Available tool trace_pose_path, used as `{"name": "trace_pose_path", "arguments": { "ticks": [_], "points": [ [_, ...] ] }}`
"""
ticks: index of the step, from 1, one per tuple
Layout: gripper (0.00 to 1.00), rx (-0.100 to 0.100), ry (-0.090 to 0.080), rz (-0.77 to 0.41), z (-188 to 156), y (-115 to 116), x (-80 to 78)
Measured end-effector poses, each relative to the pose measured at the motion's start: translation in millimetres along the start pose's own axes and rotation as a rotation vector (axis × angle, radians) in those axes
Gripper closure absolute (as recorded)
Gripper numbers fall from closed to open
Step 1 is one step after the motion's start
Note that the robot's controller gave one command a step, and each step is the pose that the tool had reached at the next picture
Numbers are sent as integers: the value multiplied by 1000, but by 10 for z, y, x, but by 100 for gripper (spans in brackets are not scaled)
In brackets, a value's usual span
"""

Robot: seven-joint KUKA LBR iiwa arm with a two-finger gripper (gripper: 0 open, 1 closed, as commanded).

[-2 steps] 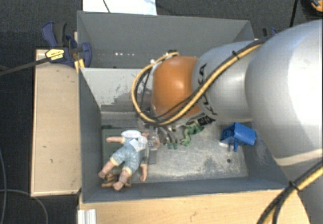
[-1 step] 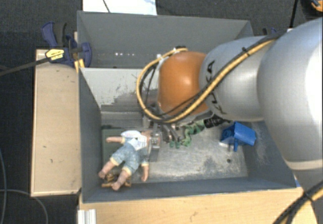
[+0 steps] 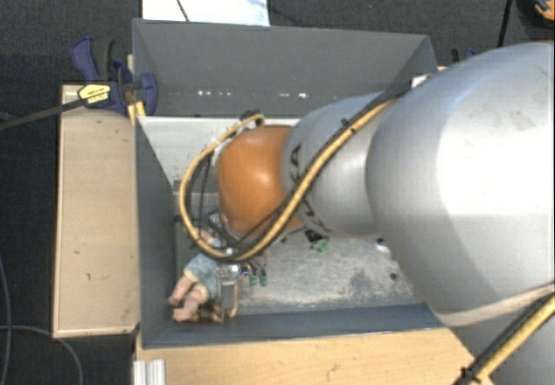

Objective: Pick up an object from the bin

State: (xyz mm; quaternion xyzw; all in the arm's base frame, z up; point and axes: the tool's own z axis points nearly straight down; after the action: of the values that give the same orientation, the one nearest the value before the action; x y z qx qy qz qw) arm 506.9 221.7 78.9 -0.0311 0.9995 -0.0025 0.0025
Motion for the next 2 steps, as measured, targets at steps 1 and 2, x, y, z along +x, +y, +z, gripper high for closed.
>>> {"name": "trace_pose_path", "arguments": {
  "ticks": [1, 2],
  "points": [
    [100, -4, 1, 316, 83, -591, -180],
    [100, -4, 2, 315, 85, -583, -176]
  ]
}}
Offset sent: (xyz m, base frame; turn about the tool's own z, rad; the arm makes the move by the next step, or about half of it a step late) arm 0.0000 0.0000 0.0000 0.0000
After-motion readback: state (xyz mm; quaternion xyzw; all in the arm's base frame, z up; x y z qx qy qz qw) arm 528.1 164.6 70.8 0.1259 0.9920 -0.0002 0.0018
